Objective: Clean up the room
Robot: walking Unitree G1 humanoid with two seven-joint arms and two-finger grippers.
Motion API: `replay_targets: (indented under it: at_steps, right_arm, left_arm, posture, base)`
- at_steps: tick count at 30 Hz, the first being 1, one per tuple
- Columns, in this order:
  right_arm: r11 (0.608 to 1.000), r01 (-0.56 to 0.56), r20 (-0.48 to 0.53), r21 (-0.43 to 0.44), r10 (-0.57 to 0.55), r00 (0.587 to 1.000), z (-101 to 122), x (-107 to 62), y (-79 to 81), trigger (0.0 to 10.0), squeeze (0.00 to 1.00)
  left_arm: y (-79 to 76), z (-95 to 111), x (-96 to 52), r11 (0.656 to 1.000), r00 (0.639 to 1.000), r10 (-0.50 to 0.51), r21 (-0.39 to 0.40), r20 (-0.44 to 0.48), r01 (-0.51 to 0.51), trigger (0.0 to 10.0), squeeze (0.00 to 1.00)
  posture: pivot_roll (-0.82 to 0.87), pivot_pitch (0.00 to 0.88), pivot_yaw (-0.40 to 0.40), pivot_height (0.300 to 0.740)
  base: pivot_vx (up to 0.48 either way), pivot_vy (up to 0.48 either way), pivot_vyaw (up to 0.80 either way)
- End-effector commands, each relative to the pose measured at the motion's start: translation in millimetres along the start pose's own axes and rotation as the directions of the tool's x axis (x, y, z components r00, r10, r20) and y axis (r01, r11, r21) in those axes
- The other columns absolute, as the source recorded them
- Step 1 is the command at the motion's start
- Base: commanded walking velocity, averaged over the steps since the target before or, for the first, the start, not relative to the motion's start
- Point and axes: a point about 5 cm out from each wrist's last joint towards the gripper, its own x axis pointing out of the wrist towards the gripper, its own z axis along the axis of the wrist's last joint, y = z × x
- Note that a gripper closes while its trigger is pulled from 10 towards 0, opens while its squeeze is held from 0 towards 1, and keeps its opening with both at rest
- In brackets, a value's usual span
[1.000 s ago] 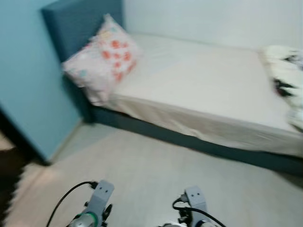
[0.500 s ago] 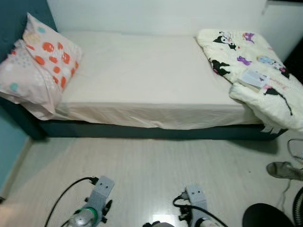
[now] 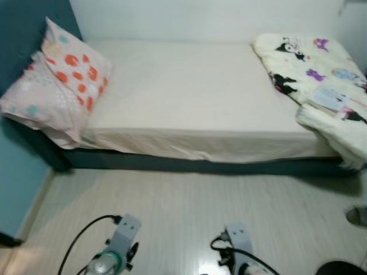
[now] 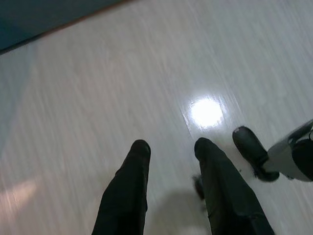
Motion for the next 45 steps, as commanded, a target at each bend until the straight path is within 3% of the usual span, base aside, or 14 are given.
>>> replay_targets:
  at_steps: [1, 13, 29, 45]
  right_arm:
    - [1.0, -0.018, -0.025, 0.002, 0.018, 1.0, -7.3, -0.9, 6.6, 10.0, 0.0]
    - [1.0, -0.019, -0.03, 0.002, 0.019, 0.999, -8.7, -1.4, 6.8, 10.0, 0.0]
    - [1.0, -0.014, -0.034, 0.014, 0.014, 0.999, -9.5, -1.5, 6.7, 10.0, 0.0]
    - [1.0, -0.02, -0.029, 0.004, 0.02, 0.999, -8.6, -1.2, 7.2, 10.0, 0.0]
  left_arm:
    - [2.1, -7.3, -2.2, 1.0, 1.0, -0.004, 0.012, -0.028, 0.004, 10.0, 0.0]
    - [1.7, -6.5, -2.2, 1.0, 1.0, -0.007, 0.011, -0.02, 0.008, 10.0, 0.0]
    - [1.7, -6.0, -2.3, 1.0, 1.0, -0.013, 0.016, -0.015, 0.014, 10.0, 0.0]
    - [0.8, -8.6, -2.7, 1.0, 1.0, -0.011, 0.015, -0.029, 0.012, 10.0, 0.0]
  posture:
    - [-0.07, 0.0, 0.047, 0.74]
    - [-0.07, 0.0, 0.045, 0.74]
    - [-0.07, 0.0, 0.051, 0.74]
    - [-0.07, 0.0, 0.051, 0.74]
  base:
    - [0.36, 0.0, 0.0]
    - [0.358, 0.0, 0.0]
    - [0.339, 0.0, -0.7]
    - [0.317, 0.0, 0.0]
